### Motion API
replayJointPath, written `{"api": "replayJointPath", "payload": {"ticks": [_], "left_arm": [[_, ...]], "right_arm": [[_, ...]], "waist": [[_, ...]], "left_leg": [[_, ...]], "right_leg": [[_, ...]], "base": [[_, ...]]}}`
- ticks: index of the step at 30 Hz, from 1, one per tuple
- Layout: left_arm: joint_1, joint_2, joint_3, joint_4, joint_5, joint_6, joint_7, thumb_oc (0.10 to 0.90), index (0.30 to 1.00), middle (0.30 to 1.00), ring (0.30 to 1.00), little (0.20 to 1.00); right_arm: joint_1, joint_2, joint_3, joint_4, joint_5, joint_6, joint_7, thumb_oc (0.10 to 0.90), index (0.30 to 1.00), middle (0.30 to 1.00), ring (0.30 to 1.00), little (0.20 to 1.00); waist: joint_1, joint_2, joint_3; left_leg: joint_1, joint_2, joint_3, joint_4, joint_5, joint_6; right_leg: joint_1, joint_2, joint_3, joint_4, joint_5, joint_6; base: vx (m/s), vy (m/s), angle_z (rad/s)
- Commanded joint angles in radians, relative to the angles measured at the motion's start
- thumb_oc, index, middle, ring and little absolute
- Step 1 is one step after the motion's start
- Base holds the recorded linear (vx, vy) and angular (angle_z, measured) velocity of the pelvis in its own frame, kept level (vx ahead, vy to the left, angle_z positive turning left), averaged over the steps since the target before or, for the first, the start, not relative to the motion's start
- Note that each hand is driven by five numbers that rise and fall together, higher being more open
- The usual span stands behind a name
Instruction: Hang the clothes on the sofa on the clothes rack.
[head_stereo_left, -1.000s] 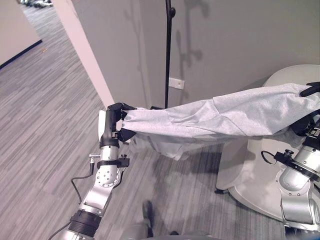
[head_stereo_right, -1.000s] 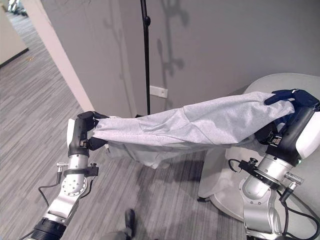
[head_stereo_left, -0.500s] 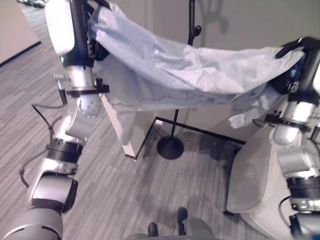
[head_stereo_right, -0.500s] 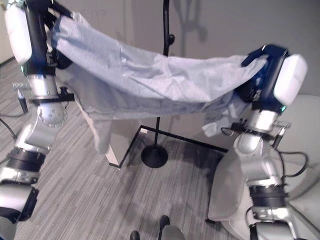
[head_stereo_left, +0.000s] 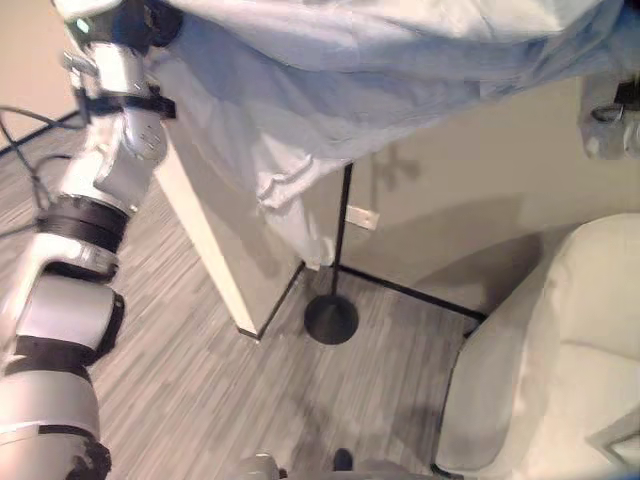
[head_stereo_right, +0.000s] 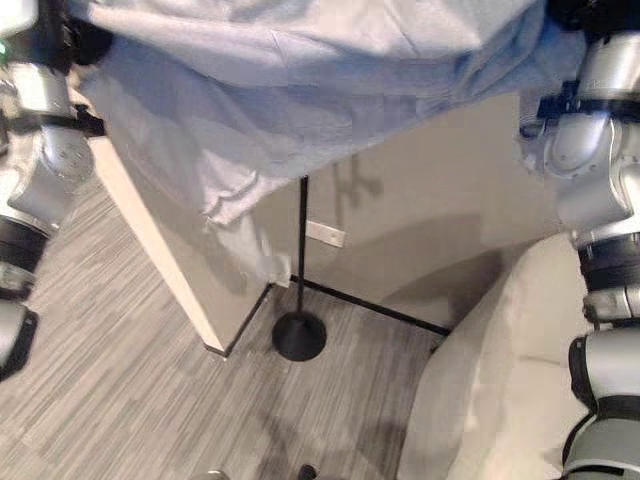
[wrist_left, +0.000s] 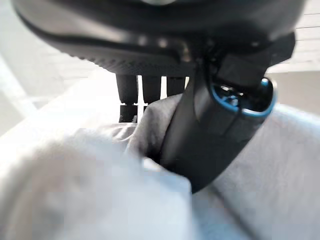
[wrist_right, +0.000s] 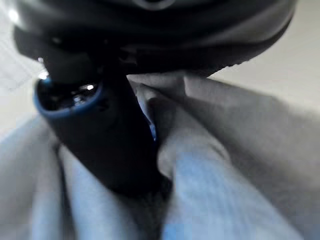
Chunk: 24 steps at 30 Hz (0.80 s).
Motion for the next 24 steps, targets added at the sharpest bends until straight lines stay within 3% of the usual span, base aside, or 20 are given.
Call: {"api": "replayJointPath", "payload": {"ticks": [1, 3, 6, 8, 16, 19, 24], "left_arm": [[-0.143, 0.044, 0.002, 0.081, -0.088, -0.009, 0.003, 0.4, 0.3, 0.3, 0.3, 0.3], [-0.152, 0.04, -0.031, 0.108, -0.097, -0.012, -0.013, 0.4, 0.3, 0.3, 0.3, 0.3], [-0.137, 0.03, -0.045, 0.128, -0.103, -0.011, -0.027, 0.4, 0.3, 0.3, 0.3, 0.3], [-0.118, 0.002, -0.028, 0.145, -0.116, -0.016, -0.034, 0.4, 0.3, 0.3, 0.3, 0.3], [-0.043, -0.037, -0.071, 0.276, -0.078, -0.028, -0.089, 0.4, 0.3, 0.3, 0.3, 0.3], [-0.075, -0.053, -0.086, 0.326, -0.097, -0.014, -0.084, 0.4, 0.3, 0.3, 0.3, 0.3], [-0.067, -0.057, -0.08, 0.367, -0.11, -0.001, -0.101, 0.4, 0.3, 0.3, 0.3, 0.3]], "right_arm": [[-0.112, -0.045, 0.063, 0.079, 0.071, -0.031, 0.025, 0.4, 0.3, 0.3, 0.3, 0.3], [-0.156, -0.029, 0.112, 0.14, 0.096, -0.033, 0.039, 0.4, 0.3, 0.3, 0.3, 0.3], [-0.171, -0.019, 0.157, 0.219, 0.114, -0.021, 0.062, 0.4, 0.3, 0.3, 0.3, 0.3], [-0.181, 0.013, 0.164, 0.256, 0.117, -0.017, 0.077, 0.4, 0.3, 0.3, 0.3, 0.3], [-0.162, 0.043, 0.26, 0.389, 0.085, -0.02, 0.163, 0.4, 0.3, 0.3, 0.3, 0.3], [-0.183, 0.051, 0.284, 0.496, 0.093, -0.013, 0.158, 0.4, 0.3, 0.3, 0.3, 0.3], [-0.171, 0.056, 0.291, 0.528, 0.106, -0.001, 0.189, 0.4, 0.3, 0.3, 0.3, 0.3]], "waist": [[0.043, 0.043, -0.121], [0.042, 0.053, -0.117], [0.036, 0.067, -0.112], [0.032, 0.083, -0.131], [0.022, 0.089, -0.159], [0.02, 0.093, -0.159], [0.016, 0.096, -0.154]], "left_leg": [[0.006, -0.052, -0.094, -0.281, 0.071, 0.036], [0.002, -0.068, -0.169, -0.411, 0.137, 0.022], [-0.015, -0.072, -0.209, -0.46, 0.141, 0.02], [0.005, -0.072, -0.215, -0.46, 0.162, 0.017], [0.041, -0.091, -0.177, -0.46, 0.143, 0.032], [0.033, -0.092, -0.168, -0.46, 0.141, 0.033], [0.02, -0.096, -0.162, -0.46, 0.131, 0.04]], "right_leg": [[0.02, -0.016, -0.012, -0.016, -0.077, 0.135], [0.029, -0.006, -0.008, -0.016, -0.086, 0.129], [0.044, 0.012, 0.004, -0.012, -0.093, 0.122], [0.061, 0.019, 0.015, -0.014, -0.106, 0.12], [0.069, -0.007, 0.054, -0.016, -0.107, 0.134], [0.052, -0.012, 0.059, -0.016, -0.1, 0.147], [0.032, -0.016, 0.065, -0.016, -0.092, 0.157]], "base": [[0.14, 0.029, -0.16], [0.14, 0.012, -0.2], [0.17, 0.03, -0.11], [0.27, 0.086, -0.23], [0.23, 0.099, -0.1], [0.15, 0.078, -0.02], [0.09, 0.067, -0.05]]}}
